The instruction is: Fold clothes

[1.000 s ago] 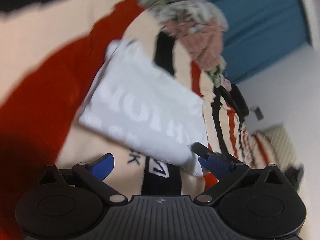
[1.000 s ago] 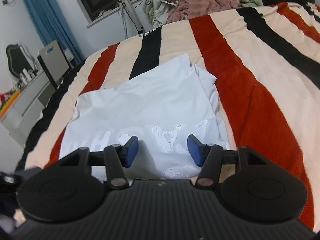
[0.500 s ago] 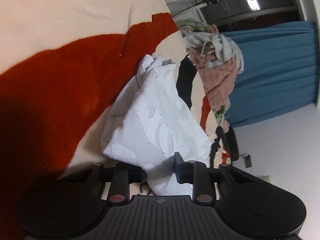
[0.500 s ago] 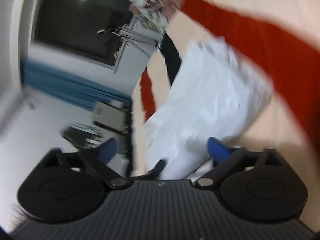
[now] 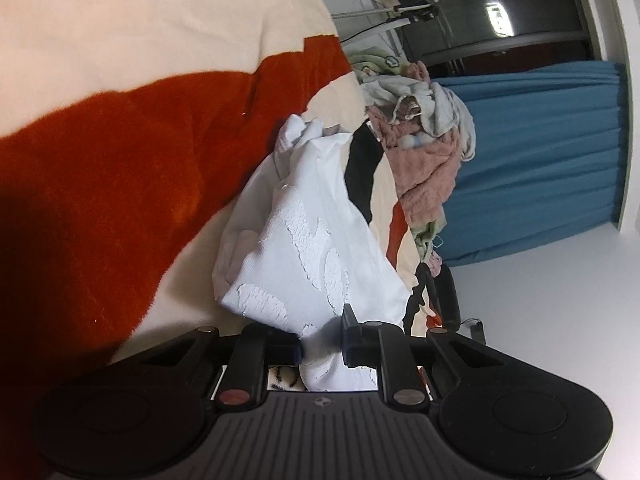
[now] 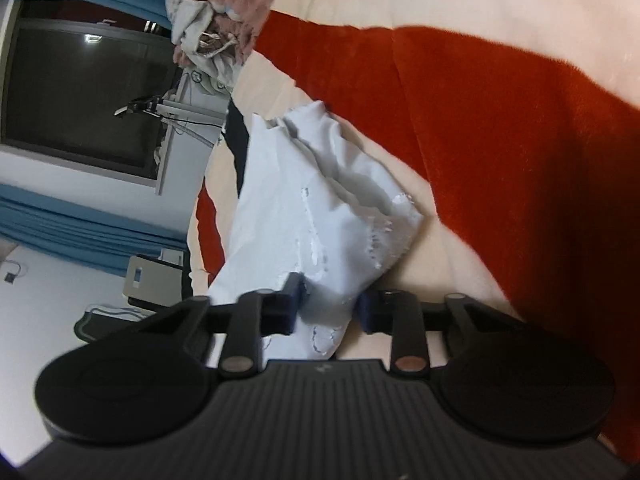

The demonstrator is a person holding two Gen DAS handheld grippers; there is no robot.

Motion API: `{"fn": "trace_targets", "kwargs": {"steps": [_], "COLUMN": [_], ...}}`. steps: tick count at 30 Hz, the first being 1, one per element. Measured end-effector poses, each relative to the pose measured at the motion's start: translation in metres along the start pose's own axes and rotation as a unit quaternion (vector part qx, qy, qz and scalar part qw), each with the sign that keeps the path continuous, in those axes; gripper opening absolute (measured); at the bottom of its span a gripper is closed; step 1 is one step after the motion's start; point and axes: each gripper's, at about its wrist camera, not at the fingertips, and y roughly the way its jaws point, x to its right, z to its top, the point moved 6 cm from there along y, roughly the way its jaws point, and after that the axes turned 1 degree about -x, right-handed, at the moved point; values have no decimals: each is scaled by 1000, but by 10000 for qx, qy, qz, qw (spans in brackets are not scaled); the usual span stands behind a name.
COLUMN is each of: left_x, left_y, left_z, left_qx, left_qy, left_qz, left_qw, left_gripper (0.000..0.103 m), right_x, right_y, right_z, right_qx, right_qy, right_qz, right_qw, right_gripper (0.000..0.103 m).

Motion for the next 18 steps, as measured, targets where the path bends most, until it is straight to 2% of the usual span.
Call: {"fn": "trace_targets", "kwargs": {"steps": [4, 9, 15, 18], "left_x": [13, 53, 113, 150], "left_y": [-13, -32, -36, -18], "left_z": [-12, -28, -50, -61], "left_qx": [-62, -108, -508, -815], "left_qy": [225, 860, 796, 812], "left_qz": [-112, -380, -805, -890], "left_qw": [9997, 9955, 9923, 9894], "left_gripper": [18, 18, 18, 18], "right_x": [-15, -22, -39, -55], "right_y": [-22, -70, -142, -161], "right_z": [-5, -9, 3, 33], "right_qx": [258, 760, 1285, 1403], "right_qy": [-183, -357, -14, -135], "right_qz": [106, 146, 417, 227], "right_qw": [9994, 9964, 9908, 9898], "right_gripper": [19, 17, 17, 16]}}
